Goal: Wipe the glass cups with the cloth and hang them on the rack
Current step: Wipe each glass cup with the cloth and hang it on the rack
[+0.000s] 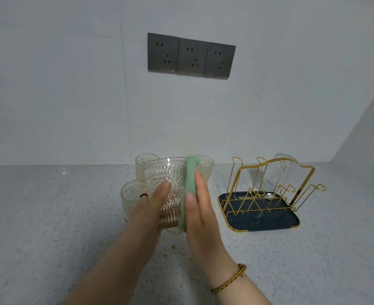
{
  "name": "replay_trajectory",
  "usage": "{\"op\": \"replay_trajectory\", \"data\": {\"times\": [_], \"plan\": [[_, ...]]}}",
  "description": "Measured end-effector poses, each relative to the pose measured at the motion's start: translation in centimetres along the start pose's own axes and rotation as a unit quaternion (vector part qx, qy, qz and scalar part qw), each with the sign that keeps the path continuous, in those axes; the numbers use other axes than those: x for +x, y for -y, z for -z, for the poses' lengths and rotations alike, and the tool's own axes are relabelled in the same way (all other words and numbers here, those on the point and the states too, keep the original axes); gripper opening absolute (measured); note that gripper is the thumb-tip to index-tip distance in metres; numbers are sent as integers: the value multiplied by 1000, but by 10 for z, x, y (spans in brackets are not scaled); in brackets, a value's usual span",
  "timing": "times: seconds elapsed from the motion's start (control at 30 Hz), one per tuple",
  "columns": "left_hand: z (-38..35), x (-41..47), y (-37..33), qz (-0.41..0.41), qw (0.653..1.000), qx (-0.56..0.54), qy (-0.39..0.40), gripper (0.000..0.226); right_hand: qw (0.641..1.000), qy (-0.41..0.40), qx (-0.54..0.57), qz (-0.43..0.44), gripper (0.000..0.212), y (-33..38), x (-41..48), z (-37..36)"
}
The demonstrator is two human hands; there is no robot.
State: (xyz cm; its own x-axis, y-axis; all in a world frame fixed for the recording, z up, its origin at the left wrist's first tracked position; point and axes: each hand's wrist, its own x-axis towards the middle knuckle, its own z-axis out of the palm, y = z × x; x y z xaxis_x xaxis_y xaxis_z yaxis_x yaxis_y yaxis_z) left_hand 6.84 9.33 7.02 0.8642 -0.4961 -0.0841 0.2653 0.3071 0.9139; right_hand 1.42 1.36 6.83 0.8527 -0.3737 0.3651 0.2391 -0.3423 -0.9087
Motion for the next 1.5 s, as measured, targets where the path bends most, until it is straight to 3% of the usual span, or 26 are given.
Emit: {"op": "replay_trajectory", "data": {"times": [0.07, 0.13, 0.23, 0.3, 0.37, 0.47, 0.53, 0.57, 0.67, 0.73, 0.8, 0.87, 0.93, 1.03, 1.1, 1.2, 1.3, 1.37, 1.43, 1.5], "plan": [[2, 3, 4, -4, 1000, -2, -3, 73, 990, 19, 102, -97, 43, 0, 5, 6], [2, 2, 3, -14, 1000, -8, 19, 45, 986, 32, 121, -113, 41, 1, 3, 5], [5, 4, 3, -14, 999, 13, 30, 39, 998, -2, -51, 28, 45, -2, -10, -14], [8, 5, 2, -19, 999, 14, 27, 31, 976, -26, -164, 141, 42, -7, -13, -21], [7, 3, 1, -26, 999, 6, 31, 45, 969, -41, -187, 160, 43, -5, -5, -16], [6, 0, 2, -36, 999, 3, 37, 64, 999, 5, -26, 20, 36, 7, 11, -1], [7, 0, 3, -30, 999, -5, 27, 68, 992, 16, 104, -70, 35, 7, 15, 4], [8, 1, 3, -30, 999, -2, 26, 68, 990, 14, 114, -76, 35, 7, 12, 3], [9, 1, 0, -46, 998, 17, 45, 45, 996, -11, -67, 52, 42, 1, -5, -14], [9, 1, -5, -55, 996, 37, 53, 30, 967, -38, -193, 162, 44, -10, -14, -24], [9, 1, -5, -49, 997, 25, 56, 30, 959, -47, -216, 176, 45, -10, -13, -23], [8, -2, -6, -51, 997, 24, 54, 36, 983, -24, -142, 113, 49, 0, -5, -12], [7, -4, -3, -43, 997, 19, 58, 51, 999, 14, 35, -11, 44, 8, 2, 1], [2, -5, -1, -31, 998, 35, 32, 41, 955, 29, 247, -161, 44, 6, 5, 11], [0, -4, -4, -21, 999, 45, 14, 52, 962, 22, 229, -147, 41, 7, 0, 8], [2, -5, -7, -29, 999, 33, 4, 92, 997, 5, 76, -29, 41, 8, -14, -4], [2, -7, -9, -38, 999, 21, 26, 76, 995, -5, -62, 78, 45, 5, -16, -8], [3, -8, -7, -40, 998, 23, 30, 74, 999, -2, -28, 45, 49, 8, -8, -2], [4, -8, -4, -34, 998, 53, 15, 94, 994, 16, 107, -26, 55, 7, 0, 5], [2, -9, -6, -24, 996, 86, 1, 98, 975, 30, 205, -86, 51, 3, 2, 10]]}}
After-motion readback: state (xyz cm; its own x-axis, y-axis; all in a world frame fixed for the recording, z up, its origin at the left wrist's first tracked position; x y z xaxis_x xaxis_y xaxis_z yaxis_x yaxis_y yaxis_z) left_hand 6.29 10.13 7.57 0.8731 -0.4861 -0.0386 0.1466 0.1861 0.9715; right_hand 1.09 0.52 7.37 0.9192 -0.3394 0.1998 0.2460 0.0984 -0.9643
